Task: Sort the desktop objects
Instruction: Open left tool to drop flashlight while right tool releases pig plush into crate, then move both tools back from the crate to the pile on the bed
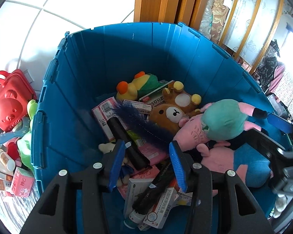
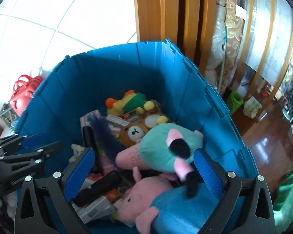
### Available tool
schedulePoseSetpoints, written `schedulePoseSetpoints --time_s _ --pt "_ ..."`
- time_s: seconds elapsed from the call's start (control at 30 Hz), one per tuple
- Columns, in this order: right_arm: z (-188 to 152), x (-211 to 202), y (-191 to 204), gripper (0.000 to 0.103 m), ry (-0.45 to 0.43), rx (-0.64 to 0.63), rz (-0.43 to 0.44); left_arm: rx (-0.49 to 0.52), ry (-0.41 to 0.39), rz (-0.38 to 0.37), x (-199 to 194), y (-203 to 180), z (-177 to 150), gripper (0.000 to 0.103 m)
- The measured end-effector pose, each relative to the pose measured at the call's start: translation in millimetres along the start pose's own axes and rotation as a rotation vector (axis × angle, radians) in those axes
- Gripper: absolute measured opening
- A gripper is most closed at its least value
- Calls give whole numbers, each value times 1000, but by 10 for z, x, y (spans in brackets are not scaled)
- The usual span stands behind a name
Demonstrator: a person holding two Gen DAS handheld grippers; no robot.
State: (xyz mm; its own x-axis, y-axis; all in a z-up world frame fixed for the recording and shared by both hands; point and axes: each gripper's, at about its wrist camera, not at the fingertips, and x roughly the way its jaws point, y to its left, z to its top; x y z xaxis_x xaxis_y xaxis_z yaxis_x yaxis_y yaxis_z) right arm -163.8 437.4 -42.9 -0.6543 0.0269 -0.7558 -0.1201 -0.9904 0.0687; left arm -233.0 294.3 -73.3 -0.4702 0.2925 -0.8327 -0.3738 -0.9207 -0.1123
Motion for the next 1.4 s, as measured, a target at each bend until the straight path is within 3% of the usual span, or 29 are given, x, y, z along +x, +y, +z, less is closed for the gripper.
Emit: schedulePoseSetpoints --time_s 0.1,0.3,0.5,0.77,1.07,1.4 --pt "-35 -162 -6 103 -24 -2 5 -15 -1 -33 -90 21 -27 46" --pt "-92 -421 103 103 -73 -18 -7 -14 -78 -90 -527 20 -186 46" --pt "-171 -545 288 103 -91 -17 -10 29 -187 -49 -1038 56 -403 46" --pt "-301 -652 664 103 -96 -40 4 29 -249 1 -1445 356 -667 46" --pt "-436 -796 1494 103 -118 -120 66 -30 -279 76 -1813 1054 -1083 46" --pt "-631 -689 2745 103 -99 -258 187 -179 -279 205 -2076 2222 -1629 46"
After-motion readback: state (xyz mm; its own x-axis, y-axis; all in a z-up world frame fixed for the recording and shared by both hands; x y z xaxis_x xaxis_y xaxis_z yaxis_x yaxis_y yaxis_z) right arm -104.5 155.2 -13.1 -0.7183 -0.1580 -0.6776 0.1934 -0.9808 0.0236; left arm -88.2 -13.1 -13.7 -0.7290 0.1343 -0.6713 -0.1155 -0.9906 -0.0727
